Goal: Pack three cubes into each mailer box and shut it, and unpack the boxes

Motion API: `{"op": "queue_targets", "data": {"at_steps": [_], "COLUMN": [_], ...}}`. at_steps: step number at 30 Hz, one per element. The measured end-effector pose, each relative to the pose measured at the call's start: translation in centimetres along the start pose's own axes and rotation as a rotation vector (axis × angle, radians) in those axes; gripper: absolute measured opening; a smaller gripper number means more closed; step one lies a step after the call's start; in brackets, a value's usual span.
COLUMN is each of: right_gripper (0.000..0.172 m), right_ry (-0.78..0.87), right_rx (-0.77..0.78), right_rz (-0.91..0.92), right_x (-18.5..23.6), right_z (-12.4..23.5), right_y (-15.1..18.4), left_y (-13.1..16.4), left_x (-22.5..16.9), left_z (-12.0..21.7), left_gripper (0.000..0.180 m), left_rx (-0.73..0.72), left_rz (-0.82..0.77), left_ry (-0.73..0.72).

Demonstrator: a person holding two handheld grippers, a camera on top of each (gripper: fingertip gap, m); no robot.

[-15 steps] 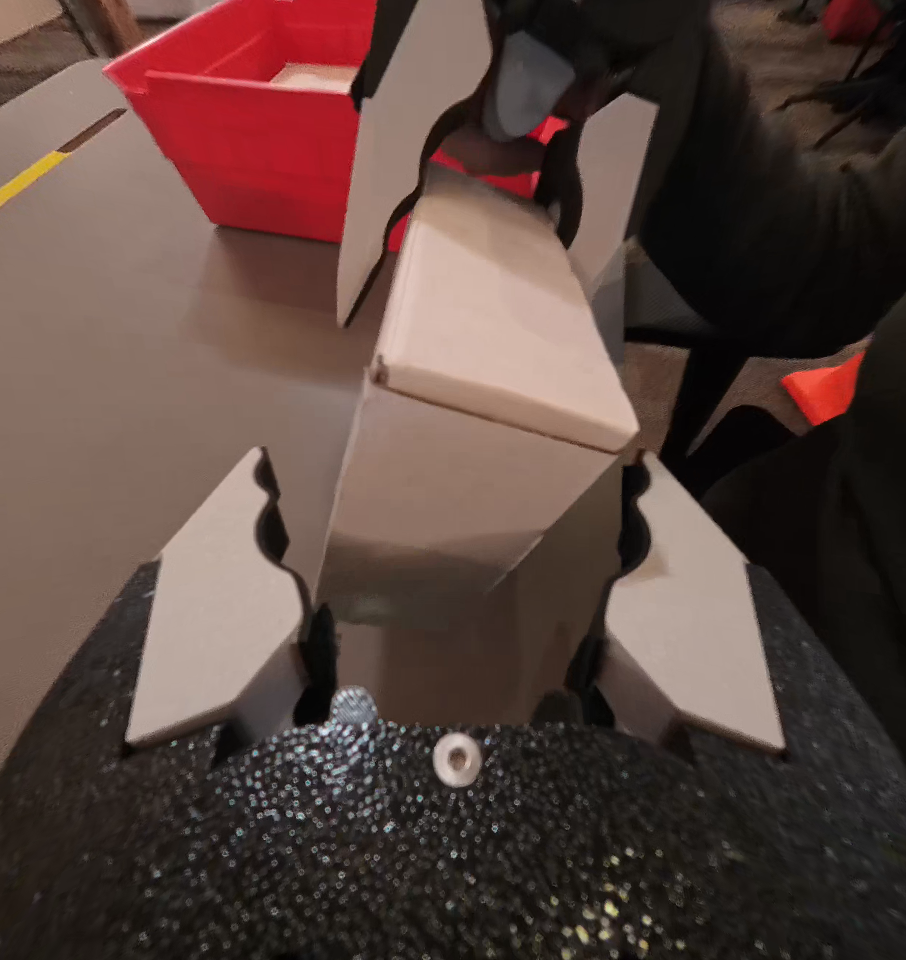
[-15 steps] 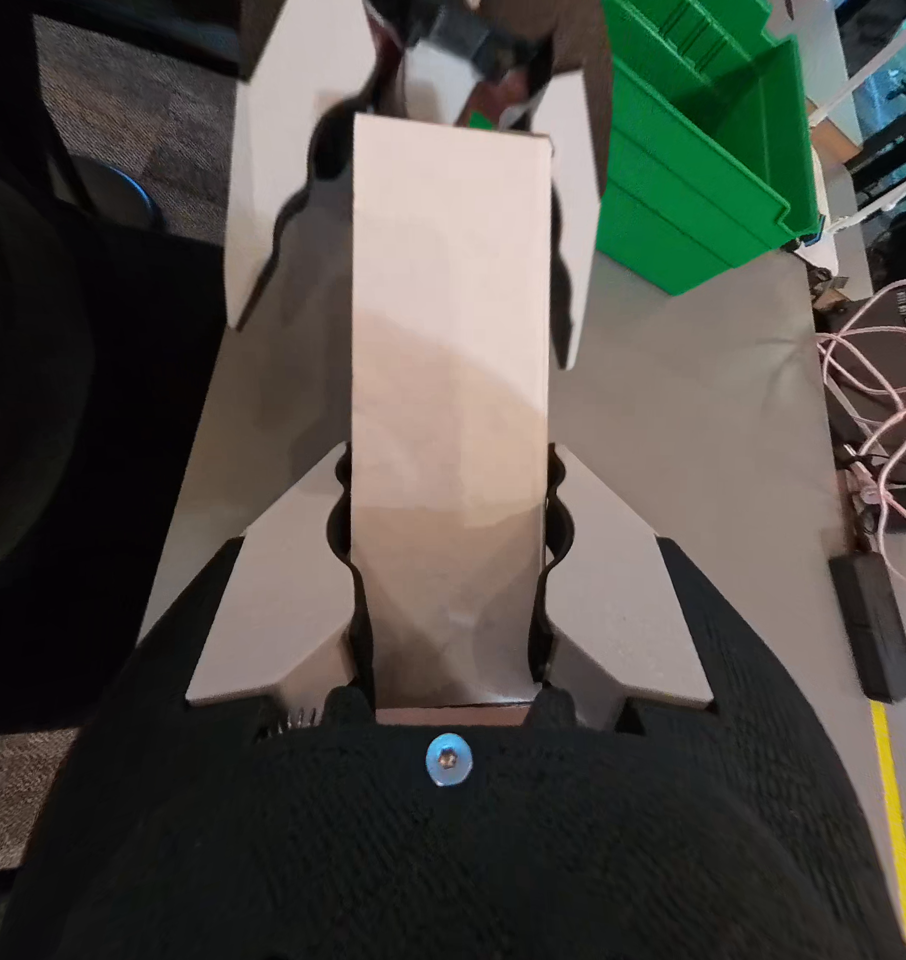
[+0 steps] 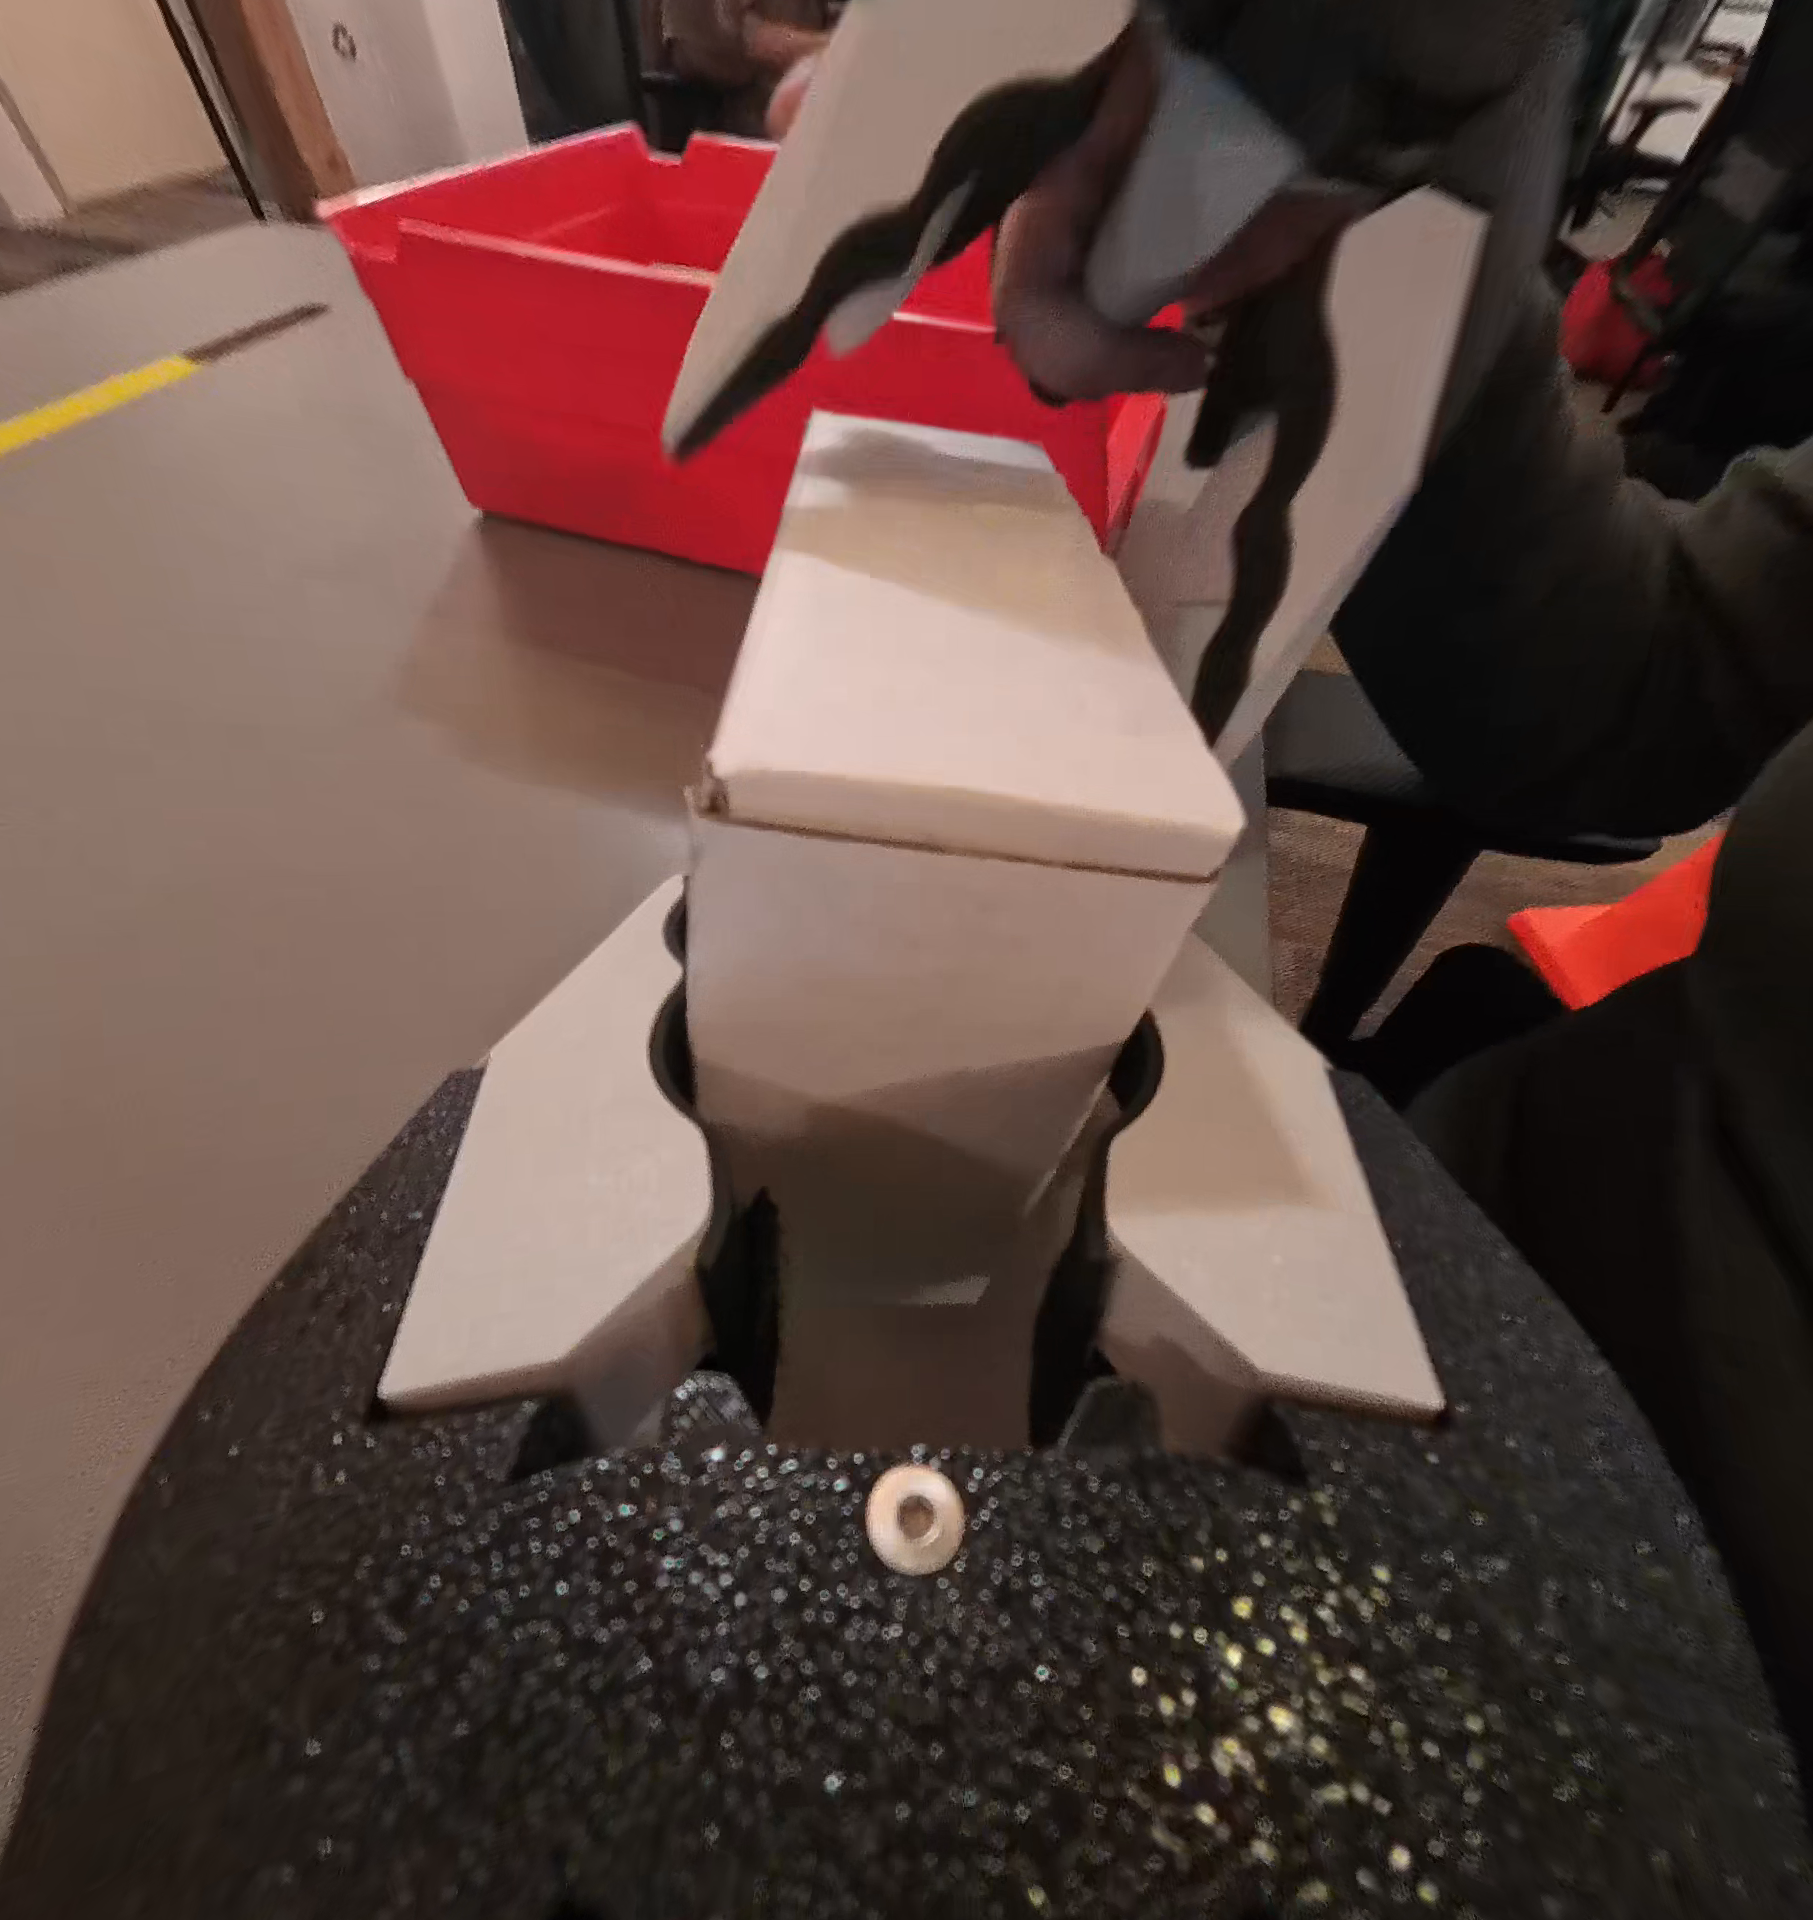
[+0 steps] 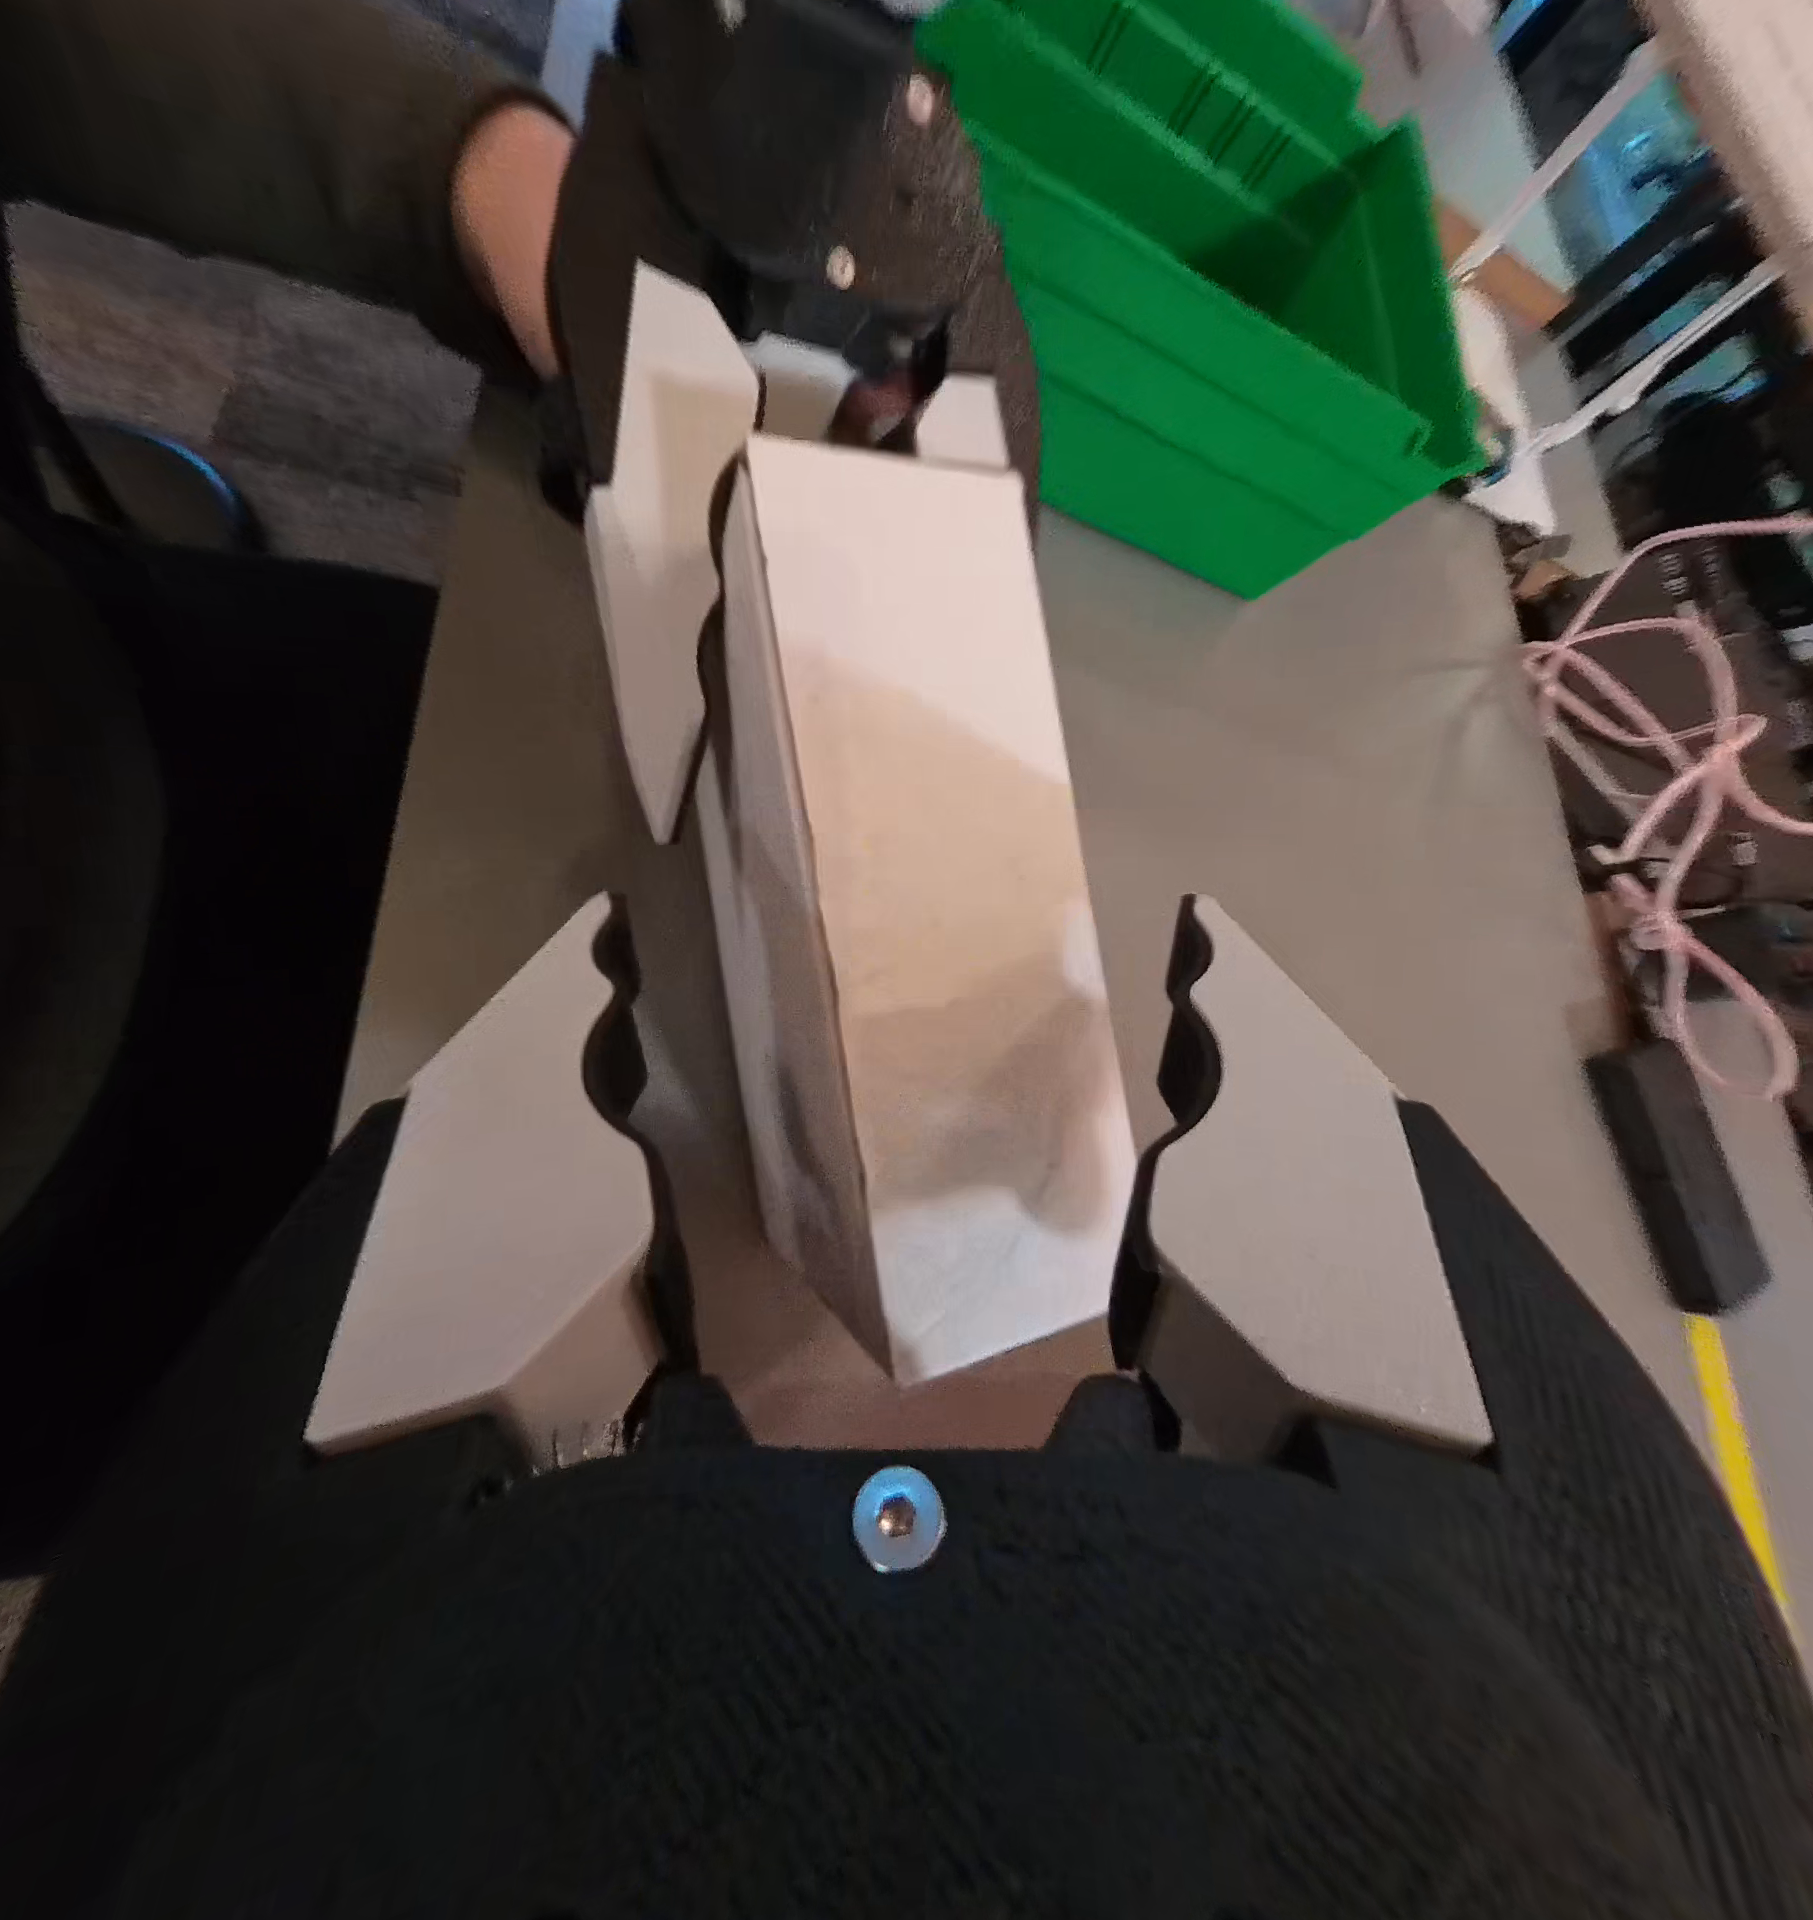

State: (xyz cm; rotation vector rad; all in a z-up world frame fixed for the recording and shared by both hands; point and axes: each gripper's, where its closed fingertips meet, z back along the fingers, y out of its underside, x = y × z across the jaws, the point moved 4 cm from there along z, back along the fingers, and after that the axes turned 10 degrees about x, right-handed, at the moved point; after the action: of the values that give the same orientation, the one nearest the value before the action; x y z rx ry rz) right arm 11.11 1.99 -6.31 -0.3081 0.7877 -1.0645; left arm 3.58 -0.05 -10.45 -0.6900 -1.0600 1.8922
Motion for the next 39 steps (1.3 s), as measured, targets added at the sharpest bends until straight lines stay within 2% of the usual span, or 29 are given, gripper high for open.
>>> {"op": "queue_targets", "data": {"at_steps": [1, 6, 10, 11, 15, 22, 31, 39], "right_gripper": [0.100, 0.061, 0.058, 0.052, 0.050, 0.034, 0.026, 0.007], "right_ry": [0.039, 0.303, 0.342, 0.356, 0.353, 0.321, 0.407, 0.341], "right_rx": [-0.008, 0.018, 0.038, 0.036, 0.054, 0.076, 0.089, 0.137], "right_rz": [0.017, 0.184, 0.230, 0.238, 0.252, 0.339, 0.401, 0.439], "right_x": [-0.2, -1.6, -1.7, -1.8, -1.7, -0.6, -0.7, 0.2], "right_z": [0.5, 2.0, 1.8, 1.8, 1.5, 1.0, 1.1, 0.2], "right_y": [-0.3, -1.2, -1.3, -1.4, -1.3, -1.7, -2.6, -1.8], "left_y": [0.2, 0.8, 1.2, 1.4, 1.6, 1.9, 1.9, 2.0], "left_x": [0.2, 0.8, 1.0, 1.0, 1.0, 0.4, 0.3, 0.0], "left_z": [-0.1, -0.5, -0.7, -0.8, -0.9, -1.1, -1.1, -1.1], "left_gripper": [0.075, 0.075, 0.075, 0.074, 0.074, 0.072, 0.070, 0.070], "left_rx": [0.003, 0.018, 0.030, 0.036, 0.053, 0.089, 0.131, 0.184], "left_rz": [0.035, 0.124, 0.149, 0.152, 0.154, 0.103, 0.083, 0.101], "left_ry": [0.010, 0.029, 0.037, 0.039, 0.038, 0.056, 0.013, 0.024]}}
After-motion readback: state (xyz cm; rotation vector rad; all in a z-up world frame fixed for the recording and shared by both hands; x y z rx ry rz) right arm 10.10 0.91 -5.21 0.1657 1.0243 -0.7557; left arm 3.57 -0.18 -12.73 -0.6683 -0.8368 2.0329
